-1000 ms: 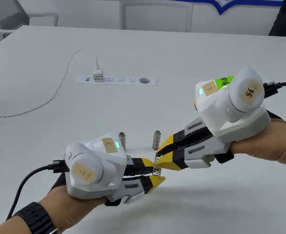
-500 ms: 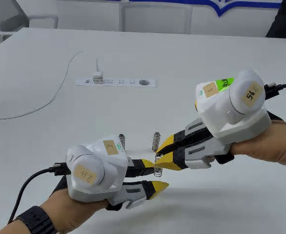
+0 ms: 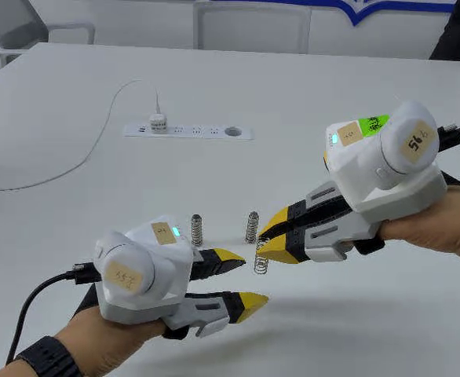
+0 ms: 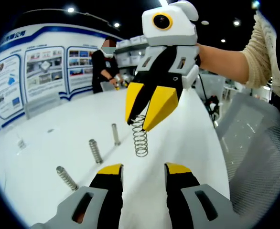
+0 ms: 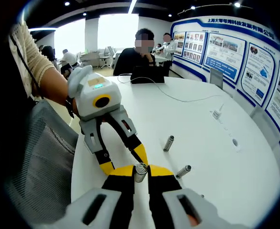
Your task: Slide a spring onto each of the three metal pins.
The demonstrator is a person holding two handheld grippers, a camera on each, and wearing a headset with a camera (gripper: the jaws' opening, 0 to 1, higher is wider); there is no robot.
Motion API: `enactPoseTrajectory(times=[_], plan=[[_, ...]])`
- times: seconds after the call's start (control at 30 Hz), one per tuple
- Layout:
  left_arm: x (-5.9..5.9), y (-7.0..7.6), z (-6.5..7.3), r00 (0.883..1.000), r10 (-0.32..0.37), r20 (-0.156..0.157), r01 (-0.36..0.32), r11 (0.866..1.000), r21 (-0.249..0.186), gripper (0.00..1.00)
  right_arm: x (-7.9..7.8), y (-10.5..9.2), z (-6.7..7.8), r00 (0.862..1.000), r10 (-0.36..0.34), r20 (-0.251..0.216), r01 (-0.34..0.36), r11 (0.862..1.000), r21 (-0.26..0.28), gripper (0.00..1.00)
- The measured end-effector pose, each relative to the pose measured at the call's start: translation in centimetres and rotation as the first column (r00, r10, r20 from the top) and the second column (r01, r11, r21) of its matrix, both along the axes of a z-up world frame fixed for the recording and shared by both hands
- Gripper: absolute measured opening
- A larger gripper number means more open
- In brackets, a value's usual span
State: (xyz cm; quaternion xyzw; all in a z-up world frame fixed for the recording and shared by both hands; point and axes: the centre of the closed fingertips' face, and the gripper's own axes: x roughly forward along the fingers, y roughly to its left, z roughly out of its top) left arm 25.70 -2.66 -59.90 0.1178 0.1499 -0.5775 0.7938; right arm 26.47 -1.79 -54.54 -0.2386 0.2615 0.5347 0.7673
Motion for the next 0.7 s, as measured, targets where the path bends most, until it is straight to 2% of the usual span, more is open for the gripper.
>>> enactPoseTrajectory(times=[0.3, 0.7], plan=[[0.4, 1.1, -0.2, 0.999, 0.04, -0.026, -0.041, 0.999, -0.016, 0.45, 0.6, -1.0, 0.4, 0.999, -0.031, 0.012, 0.031, 1.0, 0.001, 0.11], [1.0, 3.0, -0.5, 0.995, 0.088, -0.043, -0.089, 0.996, -0.023, 0.5, 1.6, -2.2, 1.0, 0.997, -0.072, 0.028, 0.072, 0.997, 0.013, 0.11]])
